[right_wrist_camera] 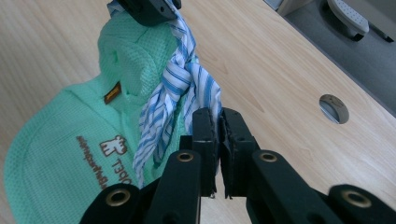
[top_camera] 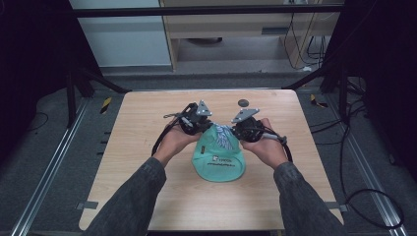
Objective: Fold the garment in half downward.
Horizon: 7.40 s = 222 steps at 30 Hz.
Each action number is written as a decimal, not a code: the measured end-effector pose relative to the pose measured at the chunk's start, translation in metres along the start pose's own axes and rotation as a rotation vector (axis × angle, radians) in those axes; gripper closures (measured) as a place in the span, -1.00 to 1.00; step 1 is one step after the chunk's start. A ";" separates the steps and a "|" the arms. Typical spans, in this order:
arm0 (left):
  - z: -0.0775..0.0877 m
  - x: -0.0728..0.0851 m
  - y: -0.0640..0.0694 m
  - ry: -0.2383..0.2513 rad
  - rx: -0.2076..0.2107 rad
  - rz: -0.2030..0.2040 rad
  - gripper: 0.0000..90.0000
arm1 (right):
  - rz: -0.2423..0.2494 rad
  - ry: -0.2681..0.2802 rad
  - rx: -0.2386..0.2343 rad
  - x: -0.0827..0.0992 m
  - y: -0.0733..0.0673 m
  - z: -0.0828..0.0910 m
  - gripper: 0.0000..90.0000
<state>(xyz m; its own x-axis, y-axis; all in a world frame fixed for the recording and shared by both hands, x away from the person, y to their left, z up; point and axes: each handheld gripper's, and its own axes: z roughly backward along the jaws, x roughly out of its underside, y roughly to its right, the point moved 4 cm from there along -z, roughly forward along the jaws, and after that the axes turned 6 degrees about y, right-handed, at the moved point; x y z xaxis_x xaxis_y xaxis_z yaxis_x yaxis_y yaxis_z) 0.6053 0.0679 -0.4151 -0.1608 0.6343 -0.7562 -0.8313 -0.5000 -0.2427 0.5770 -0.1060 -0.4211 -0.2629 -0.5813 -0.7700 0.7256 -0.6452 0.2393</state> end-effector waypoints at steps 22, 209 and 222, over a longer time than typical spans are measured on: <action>0.016 0.036 0.038 0.034 0.022 0.003 0.87 | 0.040 0.014 -0.050 0.025 -0.034 0.005 0.89; 0.042 0.204 -0.046 -0.070 -0.225 0.462 -0.88 | -0.544 -0.078 0.327 0.160 0.057 -0.010 -0.85; 0.038 0.204 -0.045 -0.057 -0.223 0.461 -1.00 | -0.620 -0.088 0.428 0.157 0.047 -0.014 -0.98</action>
<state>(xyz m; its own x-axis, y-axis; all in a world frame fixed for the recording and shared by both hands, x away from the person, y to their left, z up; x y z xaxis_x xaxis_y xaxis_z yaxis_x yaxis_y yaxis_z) 0.5901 0.2422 -0.5359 -0.5178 0.3463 -0.7823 -0.5347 -0.8448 -0.0201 0.5784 -0.2211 -0.5390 -0.6046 -0.0754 -0.7929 0.1231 -0.9924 0.0006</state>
